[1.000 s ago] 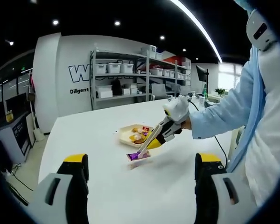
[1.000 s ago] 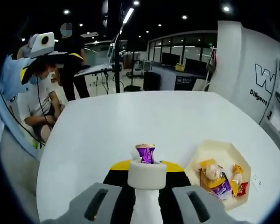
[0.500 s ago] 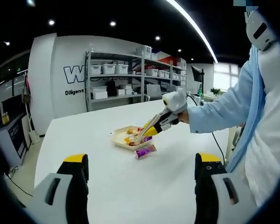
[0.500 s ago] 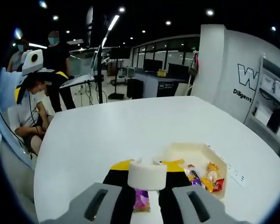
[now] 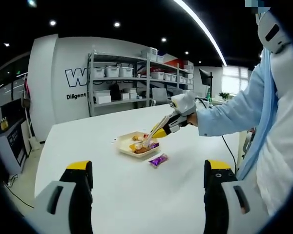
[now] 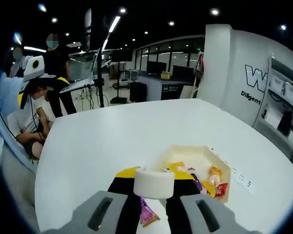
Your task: Place the target food into the container with the food tongs after gripping and lifting it, then release it inside without dropping or visibly crushing the food.
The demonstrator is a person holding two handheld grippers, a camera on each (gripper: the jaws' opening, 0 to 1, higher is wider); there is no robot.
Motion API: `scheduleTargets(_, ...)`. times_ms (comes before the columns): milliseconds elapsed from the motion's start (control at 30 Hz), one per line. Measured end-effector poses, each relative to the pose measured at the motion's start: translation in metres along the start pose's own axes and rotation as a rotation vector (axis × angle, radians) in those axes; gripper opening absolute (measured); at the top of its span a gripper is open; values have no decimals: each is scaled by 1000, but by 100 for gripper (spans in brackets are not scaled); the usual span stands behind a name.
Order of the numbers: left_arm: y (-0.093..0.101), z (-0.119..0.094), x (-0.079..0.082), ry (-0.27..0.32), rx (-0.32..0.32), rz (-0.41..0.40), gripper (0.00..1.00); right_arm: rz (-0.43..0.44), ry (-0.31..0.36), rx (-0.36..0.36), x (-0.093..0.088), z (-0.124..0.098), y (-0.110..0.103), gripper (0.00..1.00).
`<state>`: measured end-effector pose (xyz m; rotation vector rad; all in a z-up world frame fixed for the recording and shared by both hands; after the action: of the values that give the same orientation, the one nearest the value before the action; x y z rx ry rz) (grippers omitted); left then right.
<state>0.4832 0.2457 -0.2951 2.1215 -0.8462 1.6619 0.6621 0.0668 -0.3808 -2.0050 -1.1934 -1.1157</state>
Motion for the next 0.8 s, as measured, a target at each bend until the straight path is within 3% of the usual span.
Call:
scheduleTargets(67, 0, 1, -1, -2, -2, -2, 92, 0, -26, 56, -11, -3, -13, 10)
scheduleTargets(333, 1, 9, 0, -6, -17, 0, 92, -4, -79, 86, -40, -12, -16, 11)
scheduleTargets(800, 6, 7, 5, -11, -10, 9, 92, -98, -129, 161, -63, -11, -16, 14)
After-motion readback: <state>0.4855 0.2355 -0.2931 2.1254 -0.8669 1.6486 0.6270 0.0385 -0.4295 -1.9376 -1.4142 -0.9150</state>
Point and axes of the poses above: the point that each gripper's makers call its tool centre point, and the gripper's own axes: z roughly forward along the fingers, y roughly to its right, x roughly out of its top, the point moved 2 cm from there along -z, roughly backward along the fingers, and after that the axes turned 8 degrees about z, right-handed, at the moved point
